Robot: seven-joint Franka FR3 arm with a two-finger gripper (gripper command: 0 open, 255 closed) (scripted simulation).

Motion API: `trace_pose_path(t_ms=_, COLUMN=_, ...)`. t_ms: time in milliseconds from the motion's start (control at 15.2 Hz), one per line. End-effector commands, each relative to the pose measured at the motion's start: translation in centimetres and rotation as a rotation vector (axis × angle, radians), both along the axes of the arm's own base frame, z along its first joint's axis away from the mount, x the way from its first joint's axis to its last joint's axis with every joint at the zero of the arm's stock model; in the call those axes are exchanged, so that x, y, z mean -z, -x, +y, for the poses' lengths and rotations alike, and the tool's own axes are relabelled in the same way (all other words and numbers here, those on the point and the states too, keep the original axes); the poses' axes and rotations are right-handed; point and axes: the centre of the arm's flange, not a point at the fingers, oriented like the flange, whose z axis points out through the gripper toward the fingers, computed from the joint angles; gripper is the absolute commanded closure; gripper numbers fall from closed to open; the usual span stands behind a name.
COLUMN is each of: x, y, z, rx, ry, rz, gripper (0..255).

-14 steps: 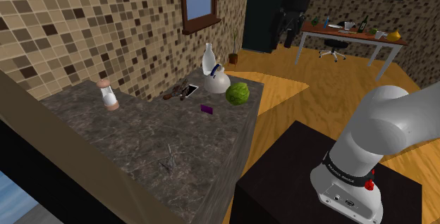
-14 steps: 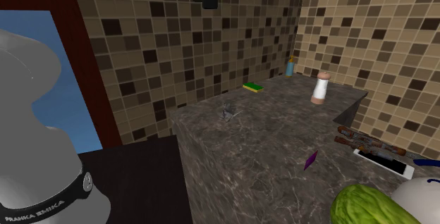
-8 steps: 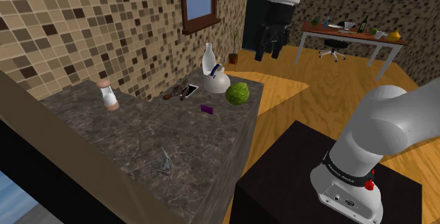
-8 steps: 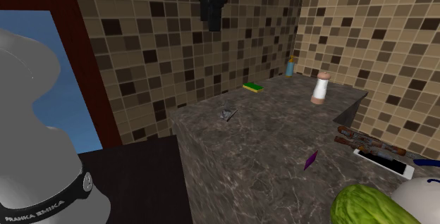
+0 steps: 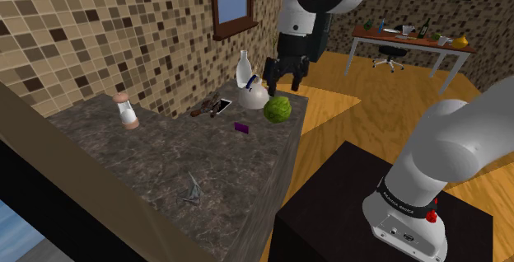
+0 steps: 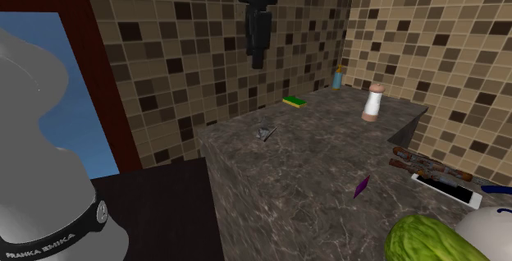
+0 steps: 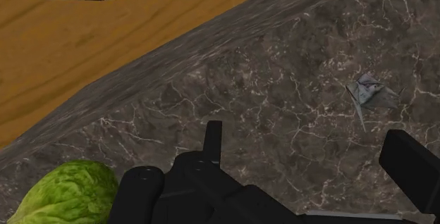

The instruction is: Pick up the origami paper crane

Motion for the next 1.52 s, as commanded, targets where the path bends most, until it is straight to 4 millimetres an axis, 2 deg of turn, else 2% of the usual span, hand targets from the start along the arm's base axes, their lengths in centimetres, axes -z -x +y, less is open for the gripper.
trace_pose_path(t_ms=0, x=1.8, y=-1.2, z=1.9, rx=0.019, ry=0.003, rz=0.012, gripper=0)
trace_pose_path(t_ms=726, x=11.9, y=-7.8, z=10.9, rx=0.116, ry=0.023, rz=0.080, gripper=0)
trace_pose_path(t_ms=1452, x=22.6, y=-14.5, z=19.0, rx=0.213, ry=0.044, rz=0.147, gripper=0)
